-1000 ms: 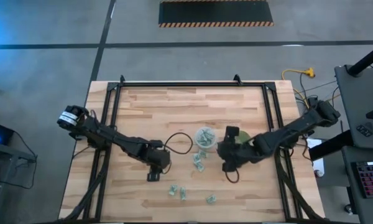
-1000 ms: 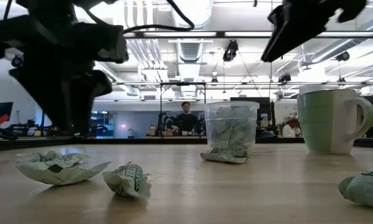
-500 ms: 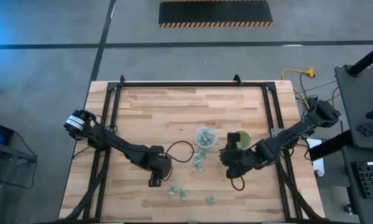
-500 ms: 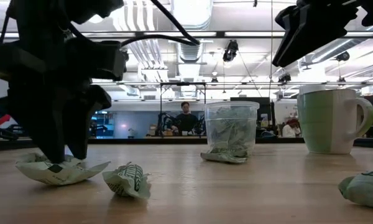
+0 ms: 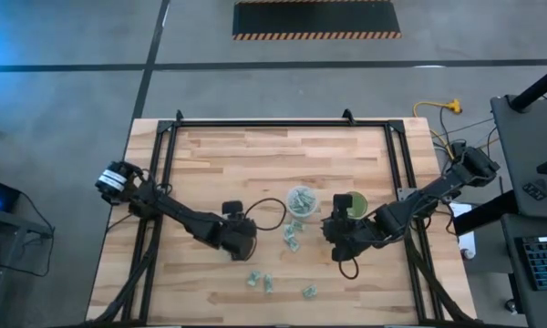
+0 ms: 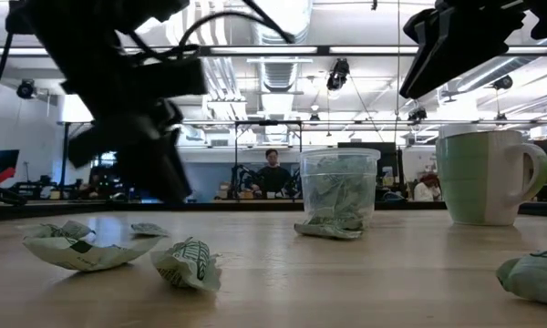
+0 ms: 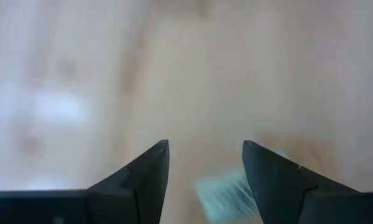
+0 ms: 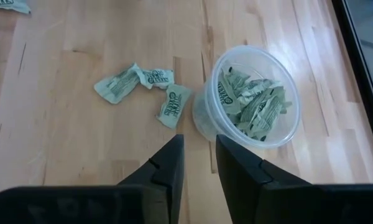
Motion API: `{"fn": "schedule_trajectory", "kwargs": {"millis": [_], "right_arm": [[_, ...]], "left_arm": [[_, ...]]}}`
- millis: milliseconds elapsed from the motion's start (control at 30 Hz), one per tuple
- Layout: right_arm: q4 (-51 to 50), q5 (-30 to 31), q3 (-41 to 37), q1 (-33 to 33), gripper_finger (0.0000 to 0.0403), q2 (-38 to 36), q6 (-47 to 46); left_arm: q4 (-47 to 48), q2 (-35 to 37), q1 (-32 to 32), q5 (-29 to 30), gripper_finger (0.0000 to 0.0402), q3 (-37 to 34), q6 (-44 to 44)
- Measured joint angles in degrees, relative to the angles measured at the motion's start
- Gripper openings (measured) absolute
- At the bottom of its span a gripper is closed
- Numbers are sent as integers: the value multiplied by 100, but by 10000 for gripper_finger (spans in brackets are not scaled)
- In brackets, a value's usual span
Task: Pick and place Stevia / Truvia into bins
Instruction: Put the green stevia packet into the transparent container
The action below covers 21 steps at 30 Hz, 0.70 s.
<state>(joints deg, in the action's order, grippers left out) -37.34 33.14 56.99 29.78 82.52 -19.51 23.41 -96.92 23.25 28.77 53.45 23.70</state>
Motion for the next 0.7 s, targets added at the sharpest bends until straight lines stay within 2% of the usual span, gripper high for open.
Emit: {"fn": "schedule_trajectory", "kwargs": {"millis": [67,133,200,300,367,533,700], "right_arm": [[-4,-1,-2,0,84,2,0],[0,-1,-2,0,82,2,-14],[-2,-4,-3,0,79,4,-41],[-2,-8,-7,0,75,4,-46],[6,-8,-10,0,73,4,-44],[37,-8,-13,0,75,4,-23],[57,-10,-34,0,77,7,-33]], "left_arm": [[-161,-5,-50,400,187,0,-1],[-179,8,-93,363,187,41,-164],[-77,87,-107,-154,187,93,-740],[115,217,-80,-1247,187,133,-1690],[164,231,-75,-1529,187,92,-2189],[162,129,-113,-1536,187,-16,-3140],[270,-5,-230,-1629,187,-24,-3355]]}}
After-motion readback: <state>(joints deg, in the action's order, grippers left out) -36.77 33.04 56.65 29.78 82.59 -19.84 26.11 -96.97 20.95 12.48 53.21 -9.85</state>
